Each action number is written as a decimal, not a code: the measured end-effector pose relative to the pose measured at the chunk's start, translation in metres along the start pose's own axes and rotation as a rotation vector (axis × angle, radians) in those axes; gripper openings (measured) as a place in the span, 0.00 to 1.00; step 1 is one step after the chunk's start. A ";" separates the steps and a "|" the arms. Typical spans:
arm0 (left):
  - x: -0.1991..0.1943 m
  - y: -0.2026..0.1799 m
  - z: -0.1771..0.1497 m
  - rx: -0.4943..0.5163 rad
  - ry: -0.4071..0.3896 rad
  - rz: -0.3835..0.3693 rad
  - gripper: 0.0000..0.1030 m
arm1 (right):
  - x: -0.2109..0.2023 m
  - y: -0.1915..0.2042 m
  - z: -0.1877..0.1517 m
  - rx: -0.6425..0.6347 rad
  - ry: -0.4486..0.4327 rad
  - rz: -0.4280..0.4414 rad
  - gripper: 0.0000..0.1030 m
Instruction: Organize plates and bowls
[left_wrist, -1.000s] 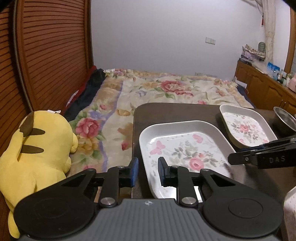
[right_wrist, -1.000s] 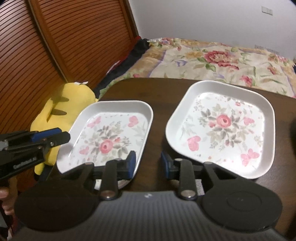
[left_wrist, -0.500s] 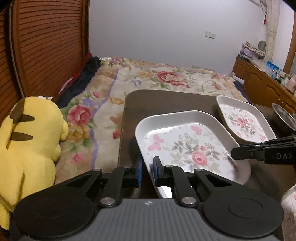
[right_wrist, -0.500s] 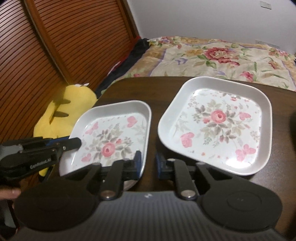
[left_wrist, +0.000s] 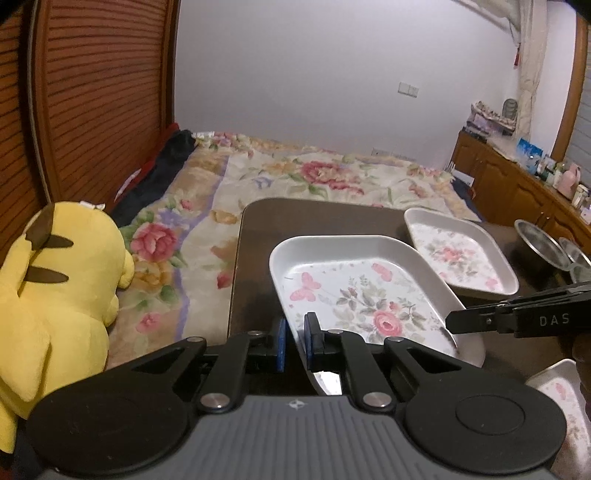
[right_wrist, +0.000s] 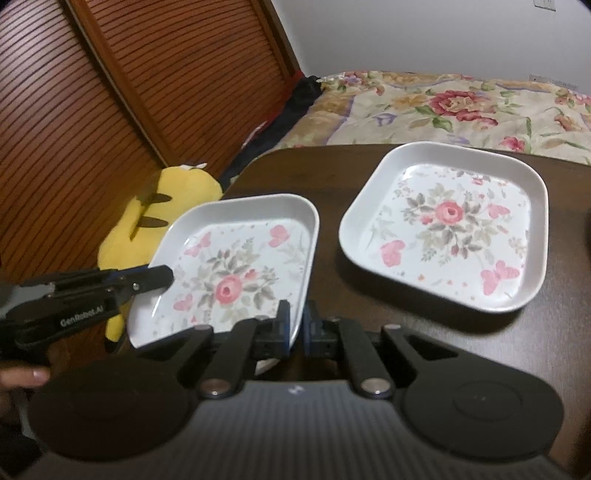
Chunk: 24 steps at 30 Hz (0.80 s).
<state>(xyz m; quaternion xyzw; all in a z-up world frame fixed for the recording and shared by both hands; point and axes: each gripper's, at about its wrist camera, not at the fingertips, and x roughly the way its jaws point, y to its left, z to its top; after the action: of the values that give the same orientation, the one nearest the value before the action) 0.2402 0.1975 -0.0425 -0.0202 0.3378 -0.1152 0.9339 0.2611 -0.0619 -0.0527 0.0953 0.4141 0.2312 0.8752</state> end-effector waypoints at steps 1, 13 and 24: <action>-0.003 -0.003 0.001 0.006 -0.008 0.001 0.11 | -0.003 0.001 0.000 0.000 -0.003 0.001 0.08; -0.033 -0.032 0.015 0.027 -0.064 -0.040 0.12 | -0.050 -0.005 0.006 -0.029 -0.074 0.014 0.08; -0.043 -0.075 0.018 0.085 -0.091 -0.077 0.12 | -0.089 -0.028 0.000 -0.038 -0.117 -0.003 0.08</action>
<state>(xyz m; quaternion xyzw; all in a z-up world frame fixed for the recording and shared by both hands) 0.2048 0.1338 0.0071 0.0014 0.2889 -0.1643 0.9431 0.2210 -0.1297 -0.0025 0.0914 0.3577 0.2318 0.9000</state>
